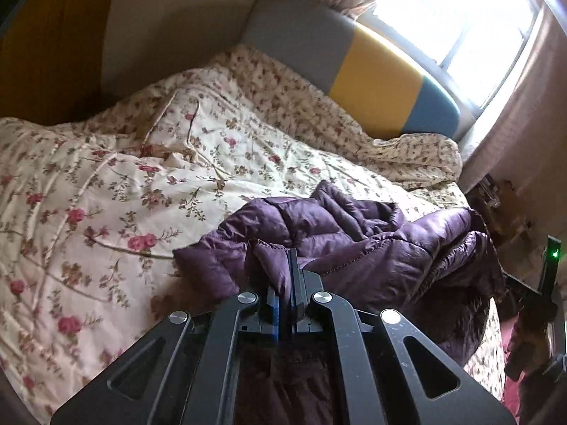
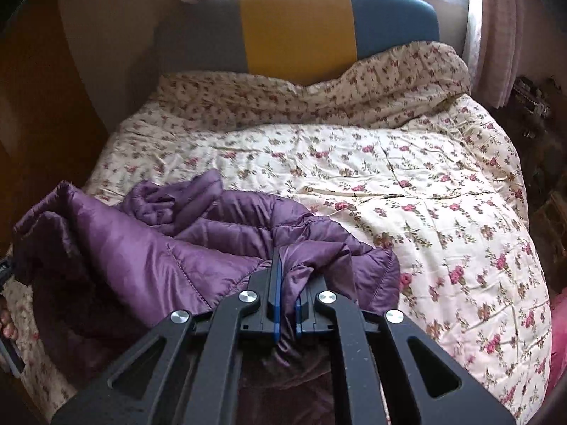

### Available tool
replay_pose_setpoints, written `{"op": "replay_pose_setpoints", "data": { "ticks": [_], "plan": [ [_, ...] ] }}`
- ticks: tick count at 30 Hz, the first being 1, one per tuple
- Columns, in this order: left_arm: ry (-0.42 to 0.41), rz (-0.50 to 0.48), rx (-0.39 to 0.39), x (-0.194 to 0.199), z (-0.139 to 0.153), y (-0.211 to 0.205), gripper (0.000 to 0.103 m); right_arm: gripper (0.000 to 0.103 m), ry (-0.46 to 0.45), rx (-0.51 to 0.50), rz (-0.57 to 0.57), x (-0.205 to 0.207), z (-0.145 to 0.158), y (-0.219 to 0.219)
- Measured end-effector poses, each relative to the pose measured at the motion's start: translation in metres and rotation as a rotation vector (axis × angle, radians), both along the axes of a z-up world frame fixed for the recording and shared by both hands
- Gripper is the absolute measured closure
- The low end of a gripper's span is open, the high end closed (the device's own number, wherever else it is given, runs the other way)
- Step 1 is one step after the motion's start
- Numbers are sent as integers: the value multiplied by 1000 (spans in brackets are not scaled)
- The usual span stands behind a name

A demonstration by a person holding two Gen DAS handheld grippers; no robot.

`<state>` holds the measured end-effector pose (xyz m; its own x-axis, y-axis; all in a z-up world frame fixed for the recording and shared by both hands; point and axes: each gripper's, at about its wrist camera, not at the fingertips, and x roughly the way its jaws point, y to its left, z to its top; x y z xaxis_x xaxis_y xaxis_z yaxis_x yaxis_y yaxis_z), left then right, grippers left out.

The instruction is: Fold large clothes

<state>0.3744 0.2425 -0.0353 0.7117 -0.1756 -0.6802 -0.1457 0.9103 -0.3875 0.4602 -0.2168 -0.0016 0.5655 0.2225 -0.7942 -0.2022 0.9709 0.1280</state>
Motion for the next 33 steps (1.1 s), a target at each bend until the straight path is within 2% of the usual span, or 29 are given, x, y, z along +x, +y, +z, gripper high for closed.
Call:
{"op": "replay_pose_setpoints", "data": {
  "ticks": [2, 4, 5, 6, 7, 8, 9, 11, 12, 13, 15, 18, 20, 26, 27, 28, 29, 30, 31, 33],
  "plan": [
    [35, 7, -31, 10, -7, 3, 95, 91, 17, 14, -12, 7, -8, -2],
    [67, 27, -51, 17, -13, 9, 81, 82, 29, 38, -17, 12, -12, -3],
    [70, 27, -89, 20, -15, 14, 76, 69, 46, 71, -20, 16, -13, -6],
    [69, 36, -101, 20, -15, 17, 63, 58, 53, 94, -25, 17, -13, -7],
    [62, 47, -115, 20, -15, 20, 50, 54, 55, 114, -27, 18, -12, -9],
    [49, 56, -134, 20, -13, 24, 43, 45, 61, 150, -26, 20, -10, -12],
    [34, 85, -133, 17, -8, 28, 30, 40, 66, 184, -27, 21, -8, -14],
    [5, 101, -149, 11, -3, 37, 28, 24, 47, 219, -32, 17, 2, -17],
    [1, 108, -154, 8, -1, 39, 28, 8, 32, 230, -33, 14, 6, -19],
    [-1, 115, -156, 4, 0, 41, 26, 2, -2, 229, -50, 8, 12, -23],
    [-4, 104, -167, -9, -4, 42, 24, 2, -26, 239, -56, -2, 16, -30],
    [10, 73, -200, -32, -20, 40, 24, 2, -8, 205, -67, -18, 4, -43],
    [30, 56, -242, -51, -36, 36, 24, 2, 36, 197, -77, -32, -15, -56],
    [92, 25, -303, -88, -70, 17, 24, 2, 159, 207, -100, -69, -72, -77],
    [92, 16, -328, -92, -75, 13, 24, 5, 168, 213, -100, -73, -78, -78],
    [93, 10, -344, -94, -79, 10, 26, 10, 173, 226, -97, -76, -83, -77],
    [91, 1, -357, -95, -81, 6, 32, 22, 174, 239, -92, -78, -86, -75],
    [88, -11, -367, -94, -81, 3, 51, 38, 175, 251, -86, -80, -86, -74],
    [85, -28, -376, -93, -82, 0, 67, 47, 175, 262, -76, -81, -85, -72],
    [73, -45, -364, -93, -79, -4, 81, 74, 149, 230, -49, -88, -75, -67]
  ]
}}
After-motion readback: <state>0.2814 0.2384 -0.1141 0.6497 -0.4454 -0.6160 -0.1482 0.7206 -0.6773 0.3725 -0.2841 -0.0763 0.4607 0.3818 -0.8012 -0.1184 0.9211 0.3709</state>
